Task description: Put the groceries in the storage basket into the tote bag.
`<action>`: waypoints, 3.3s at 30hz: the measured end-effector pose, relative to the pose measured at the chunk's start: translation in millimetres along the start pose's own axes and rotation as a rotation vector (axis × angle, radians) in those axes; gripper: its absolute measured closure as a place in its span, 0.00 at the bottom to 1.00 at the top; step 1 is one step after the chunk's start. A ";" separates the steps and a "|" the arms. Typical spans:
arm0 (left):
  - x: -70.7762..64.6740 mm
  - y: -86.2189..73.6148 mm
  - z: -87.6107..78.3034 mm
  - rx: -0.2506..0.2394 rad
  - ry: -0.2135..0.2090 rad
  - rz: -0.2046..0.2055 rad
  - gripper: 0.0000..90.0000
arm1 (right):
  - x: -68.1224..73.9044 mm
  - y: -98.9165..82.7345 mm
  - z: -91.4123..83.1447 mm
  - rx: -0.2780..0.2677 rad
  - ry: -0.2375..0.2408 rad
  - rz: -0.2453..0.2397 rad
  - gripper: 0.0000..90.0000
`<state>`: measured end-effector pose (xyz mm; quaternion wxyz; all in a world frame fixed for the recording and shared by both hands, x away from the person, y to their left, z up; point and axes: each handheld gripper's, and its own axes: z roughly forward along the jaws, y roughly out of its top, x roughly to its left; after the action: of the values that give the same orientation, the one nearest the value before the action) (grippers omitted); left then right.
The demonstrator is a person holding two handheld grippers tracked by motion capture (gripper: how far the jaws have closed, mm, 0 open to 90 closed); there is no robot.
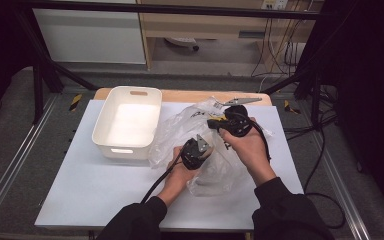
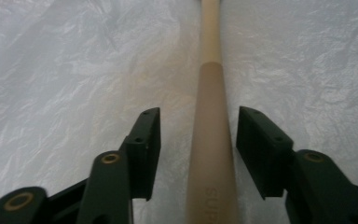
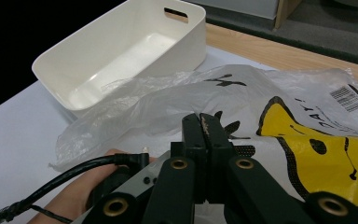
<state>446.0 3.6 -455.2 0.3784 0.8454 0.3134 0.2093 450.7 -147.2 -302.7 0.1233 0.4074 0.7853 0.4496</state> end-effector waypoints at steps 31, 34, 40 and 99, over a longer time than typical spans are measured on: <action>20.2 -46.0 -157.0 -0.190 -0.118 -0.169 0.46 | -0.8 -25.1 3.6 0.002 0.017 0.034 1.00; 25.3 -47.7 -169.3 -0.203 -0.109 -0.183 0.45 | 0.5 -29.4 3.9 0.008 0.015 0.033 1.00; 39.9 -48.5 -186.1 -0.240 -0.064 -0.207 0.44 | 4.4 -44.9 7.4 0.020 0.029 0.041 1.00; 61.6 -99.6 -189.1 -0.198 0.114 -0.323 0.39 | 33.4 -126.1 51.7 0.183 0.008 -0.046 0.74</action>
<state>341.3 193.7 -406.4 0.4698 0.7297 0.4437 0.2234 391.6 -124.1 -427.9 0.0926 0.3969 0.8328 0.3745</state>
